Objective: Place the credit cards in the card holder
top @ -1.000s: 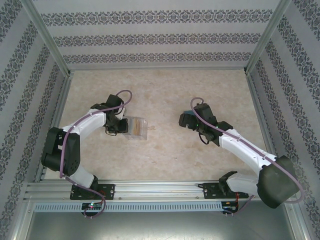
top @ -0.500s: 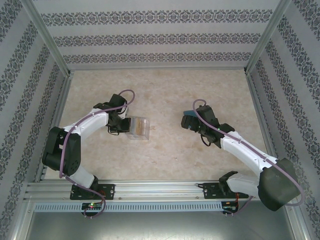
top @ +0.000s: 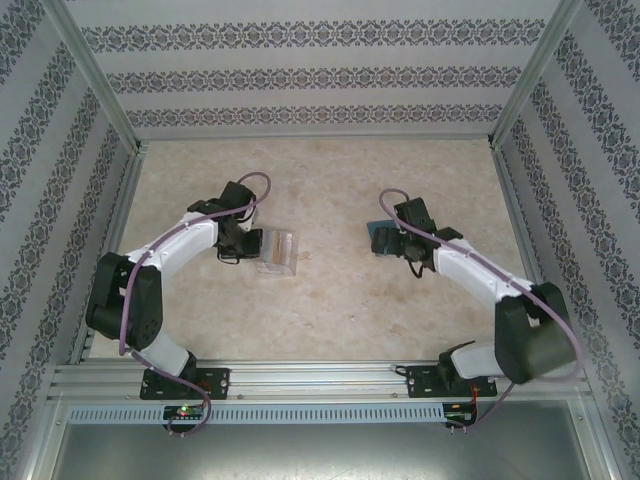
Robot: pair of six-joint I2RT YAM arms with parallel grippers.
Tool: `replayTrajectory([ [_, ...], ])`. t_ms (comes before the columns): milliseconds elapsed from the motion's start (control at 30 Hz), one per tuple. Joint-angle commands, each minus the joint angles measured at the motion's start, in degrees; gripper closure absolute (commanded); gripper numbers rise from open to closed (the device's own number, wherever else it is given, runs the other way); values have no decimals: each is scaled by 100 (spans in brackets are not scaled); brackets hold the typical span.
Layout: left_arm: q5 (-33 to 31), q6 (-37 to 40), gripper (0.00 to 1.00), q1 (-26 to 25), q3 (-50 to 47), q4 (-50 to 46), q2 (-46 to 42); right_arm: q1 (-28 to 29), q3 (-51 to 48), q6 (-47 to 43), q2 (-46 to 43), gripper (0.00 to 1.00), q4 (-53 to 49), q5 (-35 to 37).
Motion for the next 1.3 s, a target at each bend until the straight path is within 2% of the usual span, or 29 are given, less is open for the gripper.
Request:
replayTrajectory([
  [0, -87, -68, 100, -46, 343, -43, 112, -250, 522, -592, 490, 2, -444, -140],
  [200, 102, -201, 100, -49, 723, 127, 343, -262, 1254, -893, 1520, 2, -609, -256],
  [400, 206, -16, 100, 19, 1333, 39, 948, -129, 1685, -1010, 2217, 2, -734, -36],
  [567, 383, 37, 98, 71, 1765, 56, 1503, -131, 1787, -1118, 2439, 2, -789, -555],
  [667, 509, -34, 80, 80, 1883, 123, 1668, -85, 1822, -1141, 2503, 2, -847, -841],
  [767, 616, -47, 77, 85, 1907, 171, 1626, -7, 1792, -1127, 2528, 2, -875, -745],
  [967, 531, 13, 60, 130, 1732, 67, 1141, 98, 1835, -1150, 2608, 6, -1053, -688],
  [1267, 499, 146, 45, 161, 833, -196, -316, 476, 1922, -1244, 2709, 17, -1218, -204],
])
